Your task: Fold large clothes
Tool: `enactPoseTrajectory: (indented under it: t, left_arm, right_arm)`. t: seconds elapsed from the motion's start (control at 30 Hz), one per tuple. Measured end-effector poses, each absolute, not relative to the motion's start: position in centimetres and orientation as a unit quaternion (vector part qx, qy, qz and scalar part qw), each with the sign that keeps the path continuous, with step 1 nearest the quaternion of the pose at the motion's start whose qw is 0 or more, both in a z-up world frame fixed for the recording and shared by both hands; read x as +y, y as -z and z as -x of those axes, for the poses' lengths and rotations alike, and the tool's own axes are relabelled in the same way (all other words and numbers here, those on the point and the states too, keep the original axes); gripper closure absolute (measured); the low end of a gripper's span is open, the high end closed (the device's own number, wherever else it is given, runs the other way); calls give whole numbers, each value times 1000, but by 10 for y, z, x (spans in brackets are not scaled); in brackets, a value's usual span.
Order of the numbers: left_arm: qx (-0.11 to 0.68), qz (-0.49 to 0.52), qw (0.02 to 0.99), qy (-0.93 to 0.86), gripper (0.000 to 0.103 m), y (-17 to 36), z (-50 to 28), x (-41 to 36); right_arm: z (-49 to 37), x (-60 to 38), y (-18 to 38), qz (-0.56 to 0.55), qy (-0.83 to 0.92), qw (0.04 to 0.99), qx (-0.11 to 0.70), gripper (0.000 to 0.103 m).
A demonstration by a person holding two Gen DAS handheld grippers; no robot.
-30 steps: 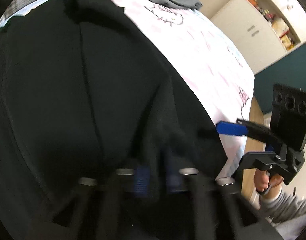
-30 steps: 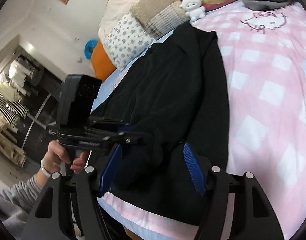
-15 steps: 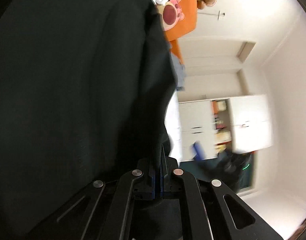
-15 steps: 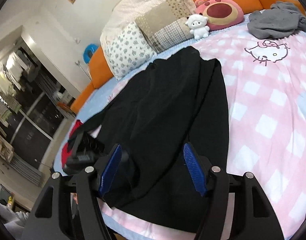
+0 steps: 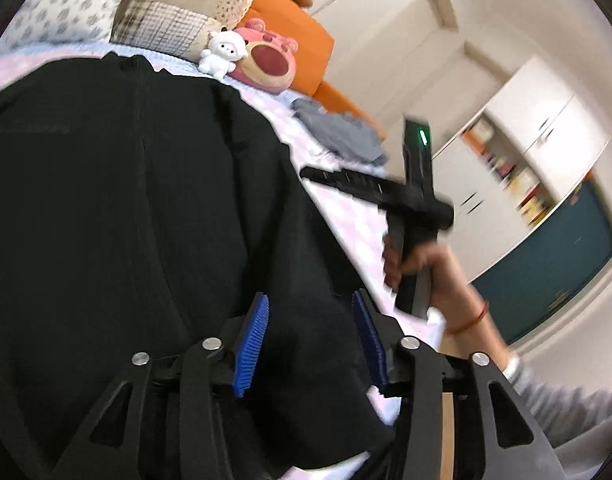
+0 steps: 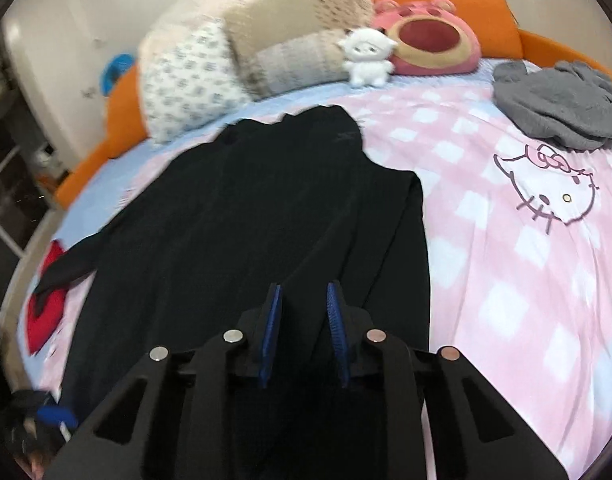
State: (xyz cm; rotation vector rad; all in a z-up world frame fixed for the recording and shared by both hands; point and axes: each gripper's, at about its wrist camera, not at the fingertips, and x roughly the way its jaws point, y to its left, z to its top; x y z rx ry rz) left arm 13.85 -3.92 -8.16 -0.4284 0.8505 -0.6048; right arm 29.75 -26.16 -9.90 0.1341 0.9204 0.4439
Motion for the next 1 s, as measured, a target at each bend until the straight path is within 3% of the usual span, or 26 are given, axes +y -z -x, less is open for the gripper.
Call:
enactPoseTrajectory:
  t: [0.23, 0.43, 0.47, 0.53, 0.63, 0.7, 1.0]
  left_arm:
    - [482, 228, 788, 309, 55, 137, -130, -62]
    - [478, 212, 789, 323, 55, 128, -123, -70]
    - [474, 215, 791, 323, 55, 124, -127, -66]
    - [463, 215, 798, 321, 55, 117, -136, -57]
    - [434, 197, 822, 312, 51, 89, -146, -40]
    - [413, 194, 834, 309, 47, 74, -157, -33]
    - [436, 161, 827, 317, 47, 92, -190, -60]
  right_arm:
    - [-312, -208, 132, -93, -351, 790, 493, 78]
    - [-329, -218, 101, -78, -336, 821, 455, 75]
    - [-332, -221, 93, -77, -339, 825, 445, 71]
    - [-345, -229, 71, -68, -333, 846, 412, 47]
    - [-383, -238, 59, -61, -297, 866, 397, 51]
    - [-416, -242, 61, -58, -264, 872, 409, 63]
    - [-530, -211, 106, -41, -195, 852, 483, 63]
